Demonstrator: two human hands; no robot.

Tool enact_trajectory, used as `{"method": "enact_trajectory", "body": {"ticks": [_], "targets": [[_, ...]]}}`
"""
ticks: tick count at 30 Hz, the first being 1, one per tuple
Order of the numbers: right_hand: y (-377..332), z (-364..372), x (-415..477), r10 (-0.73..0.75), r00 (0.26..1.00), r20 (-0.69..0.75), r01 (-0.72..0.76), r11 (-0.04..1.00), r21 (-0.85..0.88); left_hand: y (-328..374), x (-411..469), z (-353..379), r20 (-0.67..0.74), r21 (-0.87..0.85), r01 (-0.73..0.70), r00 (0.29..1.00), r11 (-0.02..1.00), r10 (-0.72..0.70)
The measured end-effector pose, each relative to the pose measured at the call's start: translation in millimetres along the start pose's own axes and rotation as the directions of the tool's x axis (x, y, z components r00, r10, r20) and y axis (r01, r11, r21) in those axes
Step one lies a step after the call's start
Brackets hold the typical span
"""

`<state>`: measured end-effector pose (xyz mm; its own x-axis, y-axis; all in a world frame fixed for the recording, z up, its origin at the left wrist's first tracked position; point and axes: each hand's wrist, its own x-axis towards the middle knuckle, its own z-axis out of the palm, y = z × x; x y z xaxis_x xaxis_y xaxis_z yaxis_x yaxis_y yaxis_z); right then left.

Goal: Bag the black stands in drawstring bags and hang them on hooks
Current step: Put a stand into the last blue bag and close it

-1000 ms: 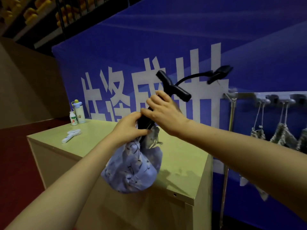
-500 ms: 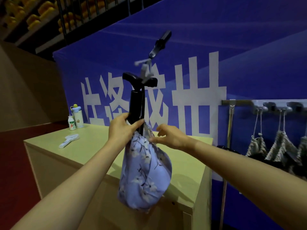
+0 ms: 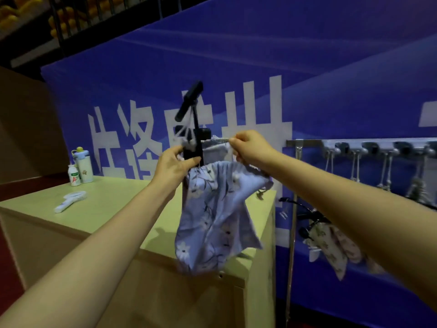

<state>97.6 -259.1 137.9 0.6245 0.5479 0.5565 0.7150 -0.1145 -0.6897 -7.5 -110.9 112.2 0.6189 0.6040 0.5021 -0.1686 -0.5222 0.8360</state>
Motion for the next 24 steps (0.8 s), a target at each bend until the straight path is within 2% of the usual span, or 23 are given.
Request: {"method": "enact_trajectory", "body": {"ticks": [3,6,8,12,16,21,24], "targets": [[-4.1,-19.6,-1.4,0.045,0.997,-0.058,-0.039,0.995,0.086,9.0,0.4,11.4,0.107,-0.079,0.02,0.994,0.997,-0.011],[-10.2,-33.8,-9.2,0.085,0.994,-0.072,-0.066,0.97,0.233,20.0,-1.8,25.2,0.126,-0.097,-0.032,0.991,0.995,0.044],[-16.8,-41.7,-13.3,0.037,0.996,-0.077,-0.016,0.968,0.251,30.0,-2.2,35.3,0.105,-0.087,-0.08,0.99,0.993,0.089],[-33.0,-60.2,-7.0,-0.03,0.984,-0.178,0.085,0.948,0.307,54.0,-2.9,49.1,0.077,-0.164,-0.131,0.986,0.978,0.145],[-44.4,-86.8,-9.7,-0.053,0.975,-0.216,0.134,0.914,0.382,76.5,-7.9,68.9,0.183,-0.322,-0.058,0.975,0.945,0.123],[-18.2,-132.2,-35.5,0.056,0.97,-0.237,0.008,0.966,0.26,85.1,-32.7,129.7,0.373,-0.402,0.014,0.916,0.915,0.149],[11.8,-181.3,-66.2,0.144,0.94,-0.31,-0.105,0.985,0.138,85.5,-55.7,184.3,0.501,-0.445,0.164,0.86,0.88,0.093]]}}
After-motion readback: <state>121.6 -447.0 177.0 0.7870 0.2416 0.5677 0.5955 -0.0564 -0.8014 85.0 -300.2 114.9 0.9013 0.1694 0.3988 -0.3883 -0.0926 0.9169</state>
